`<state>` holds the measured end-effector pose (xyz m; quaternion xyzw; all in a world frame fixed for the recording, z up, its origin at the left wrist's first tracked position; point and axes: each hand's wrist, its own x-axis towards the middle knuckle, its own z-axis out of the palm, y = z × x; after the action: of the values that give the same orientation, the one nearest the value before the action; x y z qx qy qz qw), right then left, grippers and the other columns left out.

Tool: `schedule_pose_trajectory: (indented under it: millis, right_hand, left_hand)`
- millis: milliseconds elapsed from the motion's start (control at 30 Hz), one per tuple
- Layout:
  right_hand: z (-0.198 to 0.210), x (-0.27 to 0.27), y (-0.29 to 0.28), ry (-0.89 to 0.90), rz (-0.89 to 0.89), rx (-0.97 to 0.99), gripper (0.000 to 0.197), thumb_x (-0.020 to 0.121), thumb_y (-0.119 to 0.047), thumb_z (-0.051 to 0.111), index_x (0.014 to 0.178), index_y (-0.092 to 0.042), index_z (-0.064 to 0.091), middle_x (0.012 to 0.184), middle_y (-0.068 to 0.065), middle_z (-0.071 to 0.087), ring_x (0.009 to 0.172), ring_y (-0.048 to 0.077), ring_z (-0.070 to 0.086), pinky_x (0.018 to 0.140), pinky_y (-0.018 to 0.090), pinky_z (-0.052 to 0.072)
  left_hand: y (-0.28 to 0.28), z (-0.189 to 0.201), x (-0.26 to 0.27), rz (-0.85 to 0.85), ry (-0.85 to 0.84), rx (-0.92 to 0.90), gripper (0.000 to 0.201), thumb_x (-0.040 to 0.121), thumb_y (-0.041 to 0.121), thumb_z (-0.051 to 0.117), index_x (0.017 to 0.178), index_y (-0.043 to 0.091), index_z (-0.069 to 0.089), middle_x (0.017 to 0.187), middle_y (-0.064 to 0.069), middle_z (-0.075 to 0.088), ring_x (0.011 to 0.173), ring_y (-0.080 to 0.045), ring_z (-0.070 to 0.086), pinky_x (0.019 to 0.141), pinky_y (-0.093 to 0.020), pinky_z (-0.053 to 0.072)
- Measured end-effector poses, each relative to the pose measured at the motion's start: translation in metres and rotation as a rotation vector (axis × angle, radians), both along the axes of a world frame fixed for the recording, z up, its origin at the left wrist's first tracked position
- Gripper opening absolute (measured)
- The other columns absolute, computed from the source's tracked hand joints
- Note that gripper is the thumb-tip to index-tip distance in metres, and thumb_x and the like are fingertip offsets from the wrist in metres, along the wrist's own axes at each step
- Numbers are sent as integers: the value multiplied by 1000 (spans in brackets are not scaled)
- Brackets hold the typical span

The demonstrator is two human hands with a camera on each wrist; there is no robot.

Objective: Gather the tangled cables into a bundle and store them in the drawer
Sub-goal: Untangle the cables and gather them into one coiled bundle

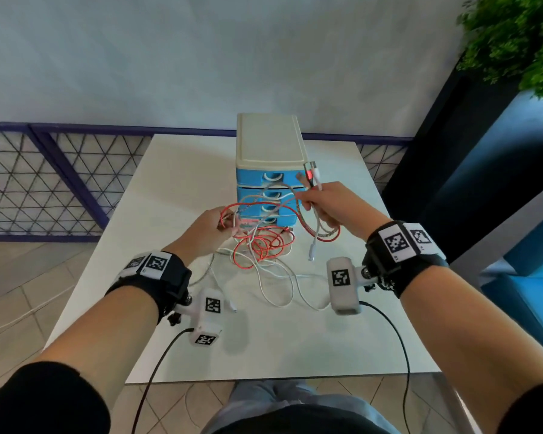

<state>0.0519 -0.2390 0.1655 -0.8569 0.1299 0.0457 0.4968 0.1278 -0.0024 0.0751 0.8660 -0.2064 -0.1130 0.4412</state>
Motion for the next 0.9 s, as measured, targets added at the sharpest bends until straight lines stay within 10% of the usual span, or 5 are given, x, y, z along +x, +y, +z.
schedule_pose_trajectory:
  millis: [100,200,467,700,900]
  right_hand:
    - [-5,0,4,29,37,-28,33,88,-26,58,57,-17,49,47,-3,34,41,12,27,44,24,23]
    - [-5,2,10,34,92,-69,36,90,-27,56,56,-17,49,37,-12,36,33,6,29,39,18,25]
    - [2,4,15,-20,84,180,41,94,-51,50,85,-13,61,51,-5,30,42,10,25,41,22,22]
    - [-10,-1,0,-74,-32,634,30,103,-34,36,102,-11,54,56,-6,38,46,8,34,43,18,32]
    - [-19,-1,18,-105,-10,962,22,101,-17,43,116,-10,58,107,9,72,103,17,69,85,37,58]
  left_hand:
    - [-9,3,-3,18,-128,10,69,76,1,69,133,22,38,116,0,45,111,-11,44,96,-23,36]
    - [-24,26,-10,-75,-462,28,77,76,22,75,140,19,33,137,-4,35,127,-15,33,106,-23,25]
    - [-48,62,-27,-133,-228,-107,4,90,23,62,87,22,60,69,13,61,61,1,62,58,-11,41]
    - [-32,72,-22,153,109,-461,19,96,19,52,90,3,58,64,-5,66,55,-23,69,60,-35,59]
    - [-42,79,-39,195,146,-559,18,99,23,47,93,6,51,70,-6,72,58,-21,70,61,-34,59]
